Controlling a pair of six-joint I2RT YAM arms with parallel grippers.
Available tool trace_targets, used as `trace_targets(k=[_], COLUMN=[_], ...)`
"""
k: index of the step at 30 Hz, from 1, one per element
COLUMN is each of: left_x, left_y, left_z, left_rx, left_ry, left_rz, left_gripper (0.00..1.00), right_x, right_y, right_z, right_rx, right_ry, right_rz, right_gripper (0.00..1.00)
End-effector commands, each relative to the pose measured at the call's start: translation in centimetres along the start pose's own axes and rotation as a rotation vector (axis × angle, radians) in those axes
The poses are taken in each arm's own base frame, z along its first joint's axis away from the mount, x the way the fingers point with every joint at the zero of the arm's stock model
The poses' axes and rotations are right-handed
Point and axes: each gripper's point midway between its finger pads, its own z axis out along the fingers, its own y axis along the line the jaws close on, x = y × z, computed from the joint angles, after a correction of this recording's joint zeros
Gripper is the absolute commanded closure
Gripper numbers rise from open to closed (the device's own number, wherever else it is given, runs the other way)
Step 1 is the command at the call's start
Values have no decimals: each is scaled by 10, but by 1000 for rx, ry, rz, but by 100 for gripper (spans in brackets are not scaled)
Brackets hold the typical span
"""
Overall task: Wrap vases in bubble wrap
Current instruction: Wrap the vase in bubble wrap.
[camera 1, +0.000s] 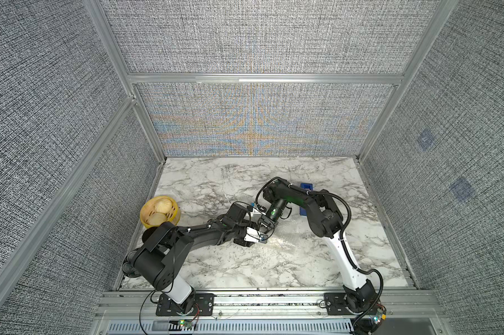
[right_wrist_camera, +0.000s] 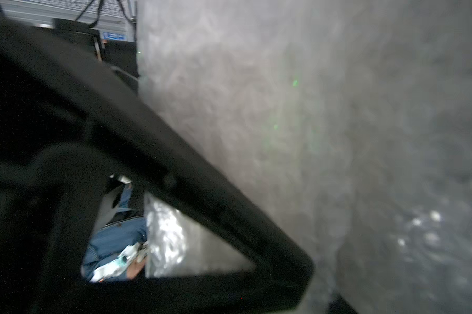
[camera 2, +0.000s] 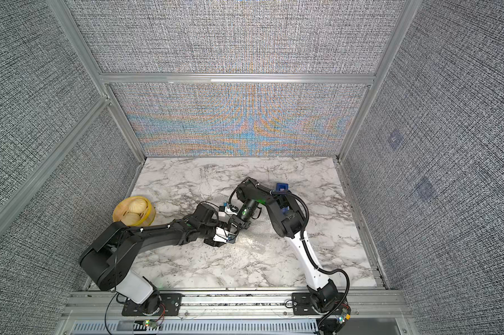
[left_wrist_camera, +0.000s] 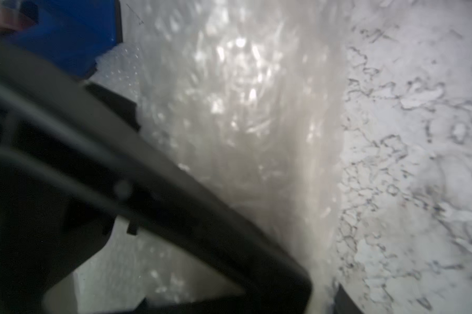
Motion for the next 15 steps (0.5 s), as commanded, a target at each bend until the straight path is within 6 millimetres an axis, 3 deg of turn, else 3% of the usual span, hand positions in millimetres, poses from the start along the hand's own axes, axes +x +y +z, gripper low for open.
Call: trace_targets(k=[1, 5, 7, 10, 12, 15], left_x=[18, 21, 23, 22, 11, -14], left_y=[-11, -15, -12, 1, -3, 8], left_z=[3, 2, 0, -6, -16, -32], left_rx=[23, 41, 48, 19, 133, 312], left_ry=[85, 105, 128, 154, 143, 77], left_rz=[-28, -29, -52, -166, -270, -481], left_gripper=[55, 60, 61, 61, 61, 60], right_x=[-17, -19, -3, 37, 50, 41], right_y=[-38, -61, -73, -84, -62, -7], right_z=[-34, -106, -141, -213, -257, -280], right_rx=[383, 704, 819, 992, 1068, 1093], right_ry=[-79, -200, -210, -298, -495, -760], right_rz=[-44, 21, 95, 292, 288, 28], right_gripper=[10, 4, 3, 5, 7, 7])
